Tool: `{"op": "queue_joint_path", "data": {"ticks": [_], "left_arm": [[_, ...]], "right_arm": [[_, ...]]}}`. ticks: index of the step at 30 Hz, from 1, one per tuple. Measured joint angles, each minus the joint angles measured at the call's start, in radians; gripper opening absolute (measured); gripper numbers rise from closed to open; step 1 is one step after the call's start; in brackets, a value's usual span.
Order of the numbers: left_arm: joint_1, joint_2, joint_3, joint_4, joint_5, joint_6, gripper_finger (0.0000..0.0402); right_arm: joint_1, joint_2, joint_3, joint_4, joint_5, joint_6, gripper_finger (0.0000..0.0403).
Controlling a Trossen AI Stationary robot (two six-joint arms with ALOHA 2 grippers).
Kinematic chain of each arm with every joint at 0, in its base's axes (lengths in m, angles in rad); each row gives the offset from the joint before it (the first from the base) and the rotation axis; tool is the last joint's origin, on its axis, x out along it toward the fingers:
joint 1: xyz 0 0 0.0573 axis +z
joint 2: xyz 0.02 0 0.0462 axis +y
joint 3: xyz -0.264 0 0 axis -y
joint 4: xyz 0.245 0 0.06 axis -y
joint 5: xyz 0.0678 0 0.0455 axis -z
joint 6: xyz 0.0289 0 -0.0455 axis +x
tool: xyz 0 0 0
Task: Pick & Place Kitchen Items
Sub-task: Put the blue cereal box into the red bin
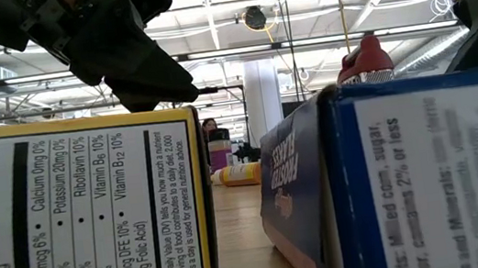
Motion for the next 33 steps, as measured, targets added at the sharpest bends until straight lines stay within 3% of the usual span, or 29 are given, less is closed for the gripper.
{"op": "queue_joint_path", "data": {"ticks": [12, 26, 33], "left_arm": [[0.0, 0.0, 0.0, 0.0, 0.0, -0.001, 0.0081], [0.0, 0.0, 0.0, -0.003, 0.0, -0.002, 0.0081], [0.0, 0.0, 0.0, -0.003, 0.0, -0.002, 0.0081]], "right_arm": [[-0.008, 0.003, 0.002, -0.056, 0.008, 0.051, 0.0349], [-0.021, 0.072, 0.002, -0.061, 0.012, 0.074, 0.0299], [-0.021, 0.073, 0.002, -0.053, 0.0, 0.073, 0.0243]]}}
